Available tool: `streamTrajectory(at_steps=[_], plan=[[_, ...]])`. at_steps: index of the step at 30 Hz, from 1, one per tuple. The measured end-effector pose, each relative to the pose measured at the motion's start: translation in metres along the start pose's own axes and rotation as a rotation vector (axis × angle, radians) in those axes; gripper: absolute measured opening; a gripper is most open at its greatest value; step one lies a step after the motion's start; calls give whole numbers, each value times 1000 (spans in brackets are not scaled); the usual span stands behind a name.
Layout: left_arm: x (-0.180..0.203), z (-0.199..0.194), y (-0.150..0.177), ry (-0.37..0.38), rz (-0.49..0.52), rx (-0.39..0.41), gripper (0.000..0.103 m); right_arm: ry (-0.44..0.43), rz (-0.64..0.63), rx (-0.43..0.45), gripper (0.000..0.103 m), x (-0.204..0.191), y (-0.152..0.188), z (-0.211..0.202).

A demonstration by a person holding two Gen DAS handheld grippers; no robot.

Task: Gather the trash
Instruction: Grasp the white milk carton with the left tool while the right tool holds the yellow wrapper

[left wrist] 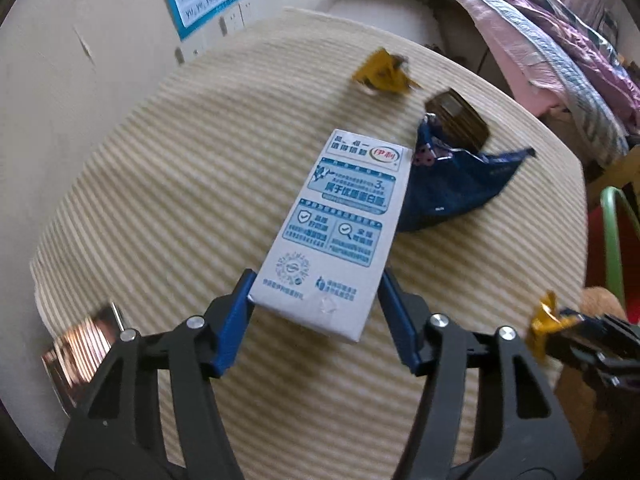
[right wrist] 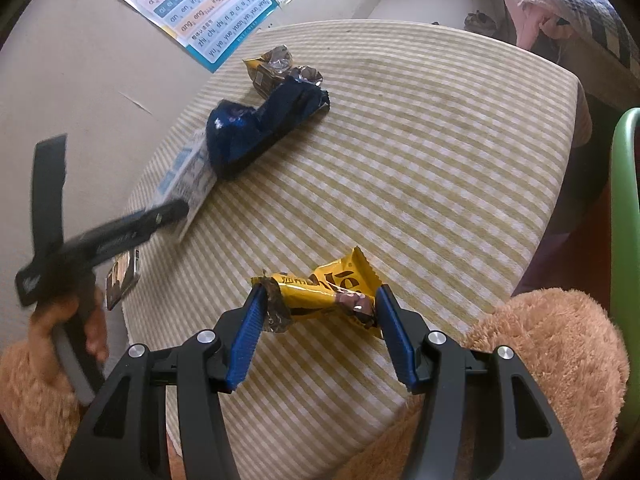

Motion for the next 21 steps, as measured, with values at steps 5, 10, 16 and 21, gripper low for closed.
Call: streamTrajectory(at_steps=[5,10,16,21], plan=[[3,1,9,23,4,-12,59,8,-5,0,55,-2,0,1],[2,-6,3,37,-24,11,62,10,-4,3,55,-1,0,1],[6,-5,-5,66,-45,12,68,5,-2,3,55,-2,0,1],[7,0,-7,60,-43,5,68,1,-2,3,55,-1,1,1]])
Point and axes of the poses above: each gripper's, at about its wrist camera, not at the fingertips, and z roughly the way its jaws point, x to its right, y to its underside, the point moved 8 cm from there along z, roughly the way its jaws point, and after that the axes turned 2 degrees about z, right-handed, at the moved point
